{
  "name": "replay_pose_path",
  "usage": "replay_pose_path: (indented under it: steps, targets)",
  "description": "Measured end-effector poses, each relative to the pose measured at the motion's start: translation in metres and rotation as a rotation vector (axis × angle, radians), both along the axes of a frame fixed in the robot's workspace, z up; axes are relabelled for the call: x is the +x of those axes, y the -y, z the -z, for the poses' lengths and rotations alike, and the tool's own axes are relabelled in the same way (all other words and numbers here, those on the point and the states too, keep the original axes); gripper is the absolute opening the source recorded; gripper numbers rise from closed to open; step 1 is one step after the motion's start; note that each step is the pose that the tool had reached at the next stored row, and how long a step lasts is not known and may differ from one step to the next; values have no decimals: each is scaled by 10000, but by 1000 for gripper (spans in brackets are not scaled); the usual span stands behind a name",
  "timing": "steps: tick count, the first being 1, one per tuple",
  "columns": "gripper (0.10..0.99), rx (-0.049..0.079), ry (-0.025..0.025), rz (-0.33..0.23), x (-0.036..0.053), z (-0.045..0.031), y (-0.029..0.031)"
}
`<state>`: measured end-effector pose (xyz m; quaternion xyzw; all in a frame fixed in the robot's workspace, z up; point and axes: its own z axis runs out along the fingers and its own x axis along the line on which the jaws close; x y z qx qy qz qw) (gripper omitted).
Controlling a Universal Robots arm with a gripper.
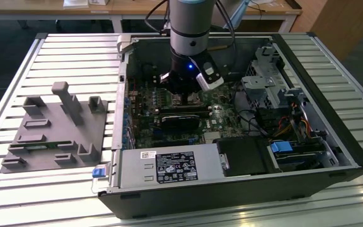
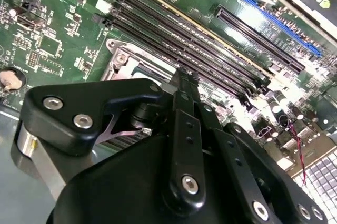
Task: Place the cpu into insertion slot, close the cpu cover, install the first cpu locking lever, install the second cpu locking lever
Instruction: 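Install the second cpu locking lever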
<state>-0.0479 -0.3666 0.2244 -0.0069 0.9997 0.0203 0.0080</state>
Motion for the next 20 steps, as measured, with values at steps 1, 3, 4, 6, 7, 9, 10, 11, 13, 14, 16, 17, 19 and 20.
replay_pose_path:
  steps: [1, 3, 4, 6, 7, 9, 10, 11, 13, 14, 16, 17, 19, 20]
  targets:
    - [114, 1, -1, 0, -4, 2, 5]
    - [114, 19, -1, -1, -28, 4, 26]
    - [114, 30, -1, -1, -44, 4, 36]
    - [114, 42, 0, -1, -76, 4, 52]
    - [114, 48, 0, -1, -89, 4, 59]
    - [114, 69, -1, -1, -112, 5, 65]
    - [114, 79, 0, -1, -121, 6, 66]
    - [114, 90, -1, 0, -128, 8, 66]
    - [114, 112, 0, -1, -131, 25, 66]
    - [114, 123, -1, -2, -132, 38, 66]
    - [114, 152, 0, -1, -134, 72, 66]
    - [114, 168, 0, 0, -134, 86, 66]
    - [114, 223, 0, -1, -135, 109, 67]
    - [114, 281, 0, -1, -142, 113, 73]
